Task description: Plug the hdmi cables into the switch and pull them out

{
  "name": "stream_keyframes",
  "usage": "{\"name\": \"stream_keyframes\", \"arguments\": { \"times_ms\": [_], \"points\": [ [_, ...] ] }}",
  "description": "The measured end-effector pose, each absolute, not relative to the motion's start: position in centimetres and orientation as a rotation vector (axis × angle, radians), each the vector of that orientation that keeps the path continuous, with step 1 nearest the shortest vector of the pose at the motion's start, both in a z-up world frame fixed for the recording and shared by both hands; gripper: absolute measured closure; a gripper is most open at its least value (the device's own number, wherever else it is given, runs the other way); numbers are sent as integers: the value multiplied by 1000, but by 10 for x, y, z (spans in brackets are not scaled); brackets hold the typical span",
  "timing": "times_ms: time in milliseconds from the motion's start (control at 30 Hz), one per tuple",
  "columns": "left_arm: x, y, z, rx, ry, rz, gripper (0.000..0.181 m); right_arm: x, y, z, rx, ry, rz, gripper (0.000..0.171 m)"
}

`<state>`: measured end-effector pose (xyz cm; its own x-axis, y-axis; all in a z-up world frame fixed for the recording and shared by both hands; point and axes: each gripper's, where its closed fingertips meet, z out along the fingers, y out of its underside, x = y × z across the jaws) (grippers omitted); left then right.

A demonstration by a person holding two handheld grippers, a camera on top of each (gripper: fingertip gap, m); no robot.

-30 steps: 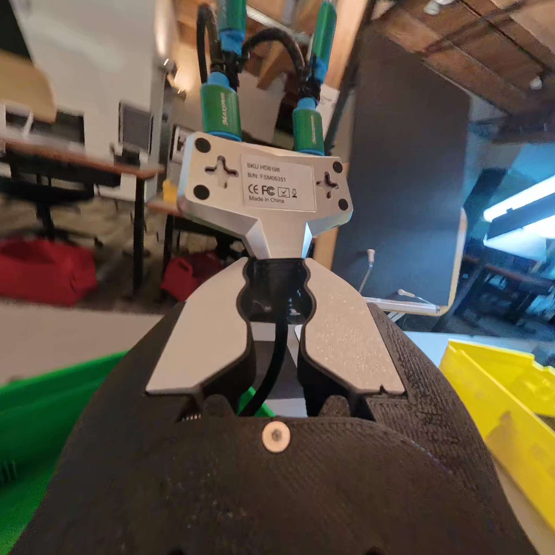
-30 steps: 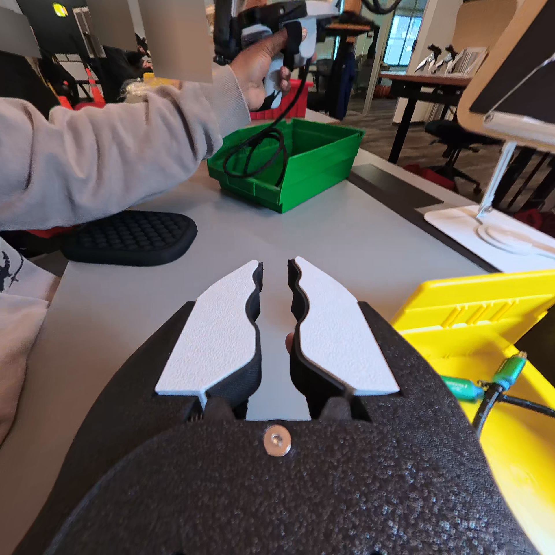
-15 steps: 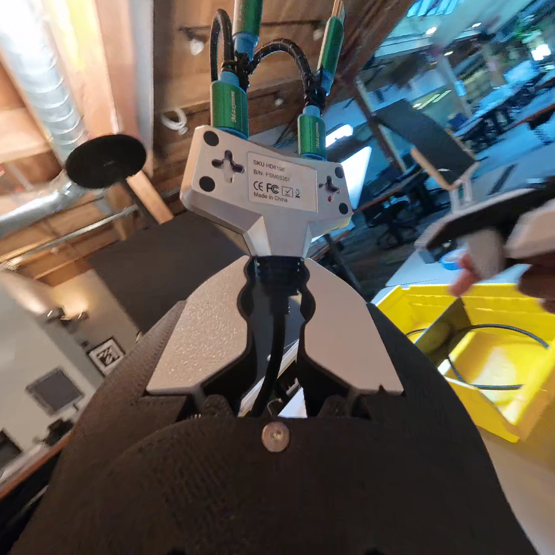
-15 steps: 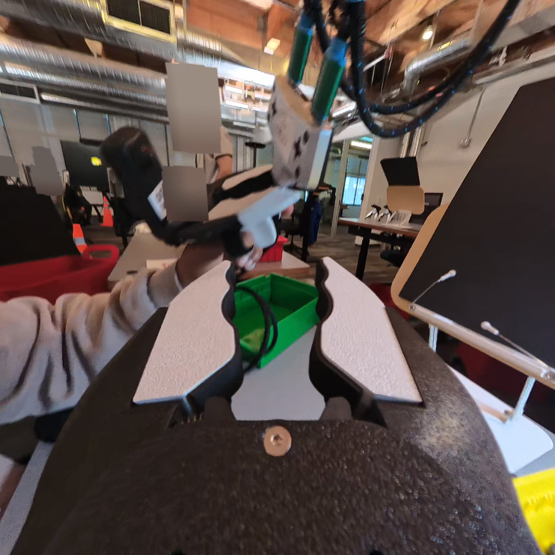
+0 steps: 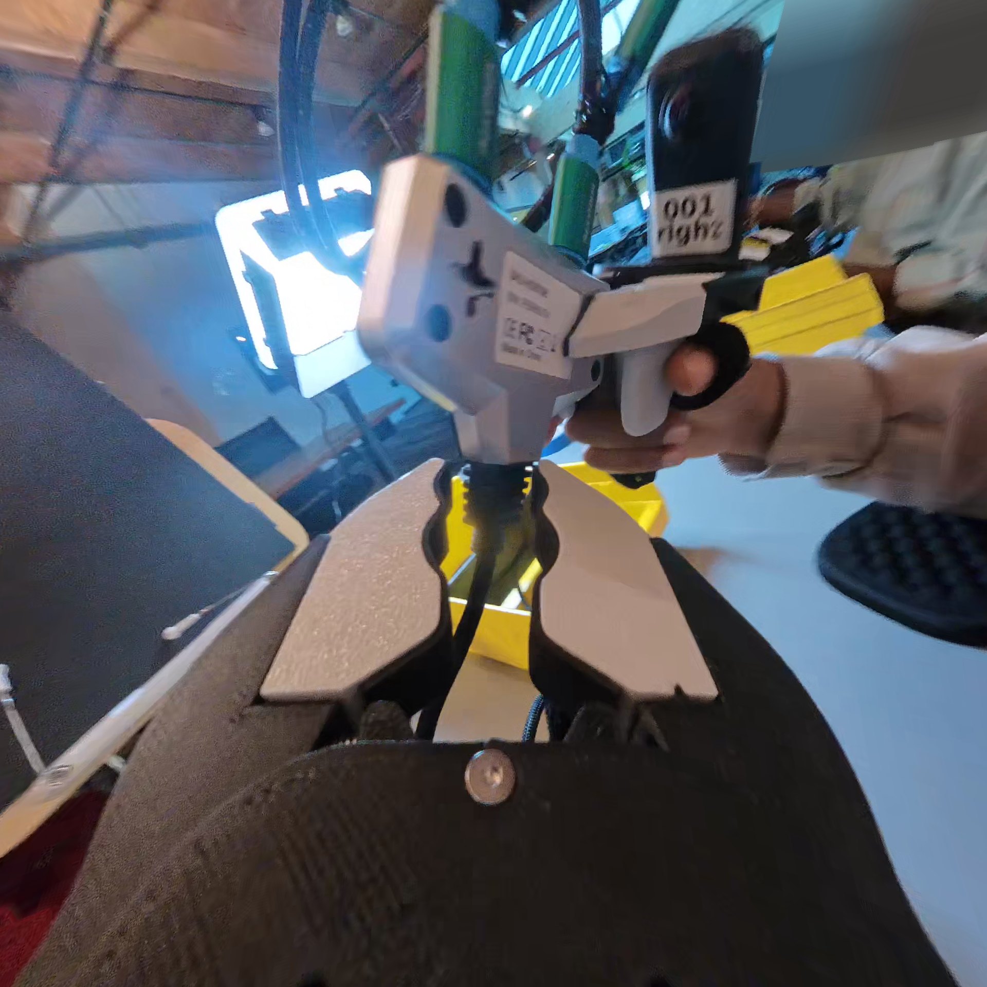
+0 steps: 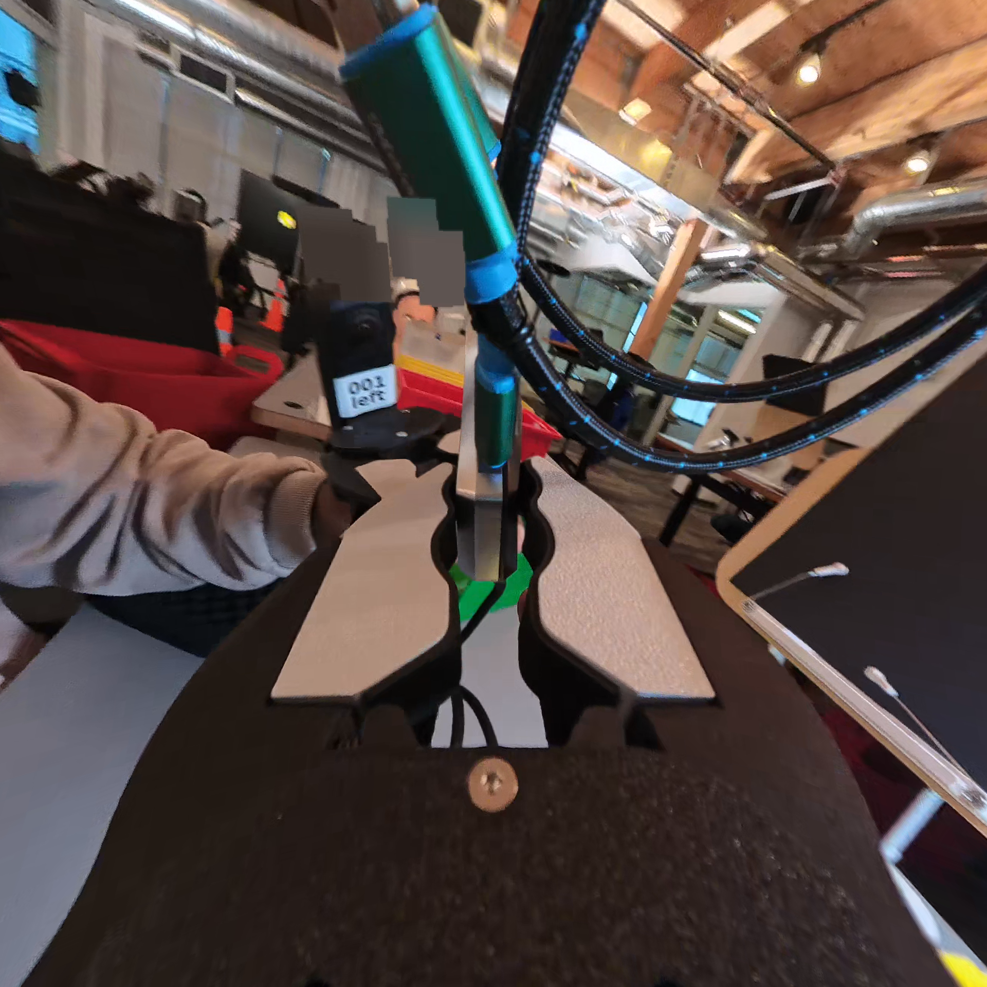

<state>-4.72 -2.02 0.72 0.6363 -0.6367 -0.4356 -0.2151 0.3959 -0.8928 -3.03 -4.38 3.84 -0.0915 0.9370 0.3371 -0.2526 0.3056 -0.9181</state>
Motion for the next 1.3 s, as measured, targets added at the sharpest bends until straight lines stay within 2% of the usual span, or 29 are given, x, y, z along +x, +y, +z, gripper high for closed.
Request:
{"name": "stream_keyframes", "arguments": {
  "times_ms": [67, 100, 167, 267, 333, 433, 567, 800, 967, 1100, 1300],
  "points": [
    [-50, -26, 11, -1194, 886, -429, 135, -30, -52, 41, -667, -1268, 1255, 150],
    [-48, -31, 12, -1207, 904, -498, 133, -29, -58, 43, -629, -1272, 1315, 150],
    [-42, -45, 12, -1212, 970, -587, 133, -26, -67, 43, -568, -1288, 1428, 151],
    [-36, -53, 5, -1203, 1064, -507, 152, -25, -67, 38, -549, -1301, 1458, 151],
    [-35, -54, -1, -1216, 1121, -442, 151, -24, -65, 30, -563, -1337, 1496, 151],
    [-26, -65, 1, -1232, 1152, -598, 141, -29, -64, 16, -591, -1370, 1521, 151],
    [-26, -54, -1, -1235, 1147, -492, 147, -39, -65, 6, -613, -1385, 1539, 151],
    [-56, -24, -18, -1350, 1165, -96, 158, -36, -19, -9, -816, -1422, 1259, 145],
    [-117, 8, -14, -1436, 1085, 447, 158, 7, 38, 17, -924, -1284, 976, 139],
    [-136, 25, -37, -1527, 1087, 606, 158, 18, 29, 36, -891, -1321, 731, 139],
    [-117, 32, -93, -1655, 1234, 541, 158, -36, -2, -36, -862, -1719, 294, 139]
  ]
}}
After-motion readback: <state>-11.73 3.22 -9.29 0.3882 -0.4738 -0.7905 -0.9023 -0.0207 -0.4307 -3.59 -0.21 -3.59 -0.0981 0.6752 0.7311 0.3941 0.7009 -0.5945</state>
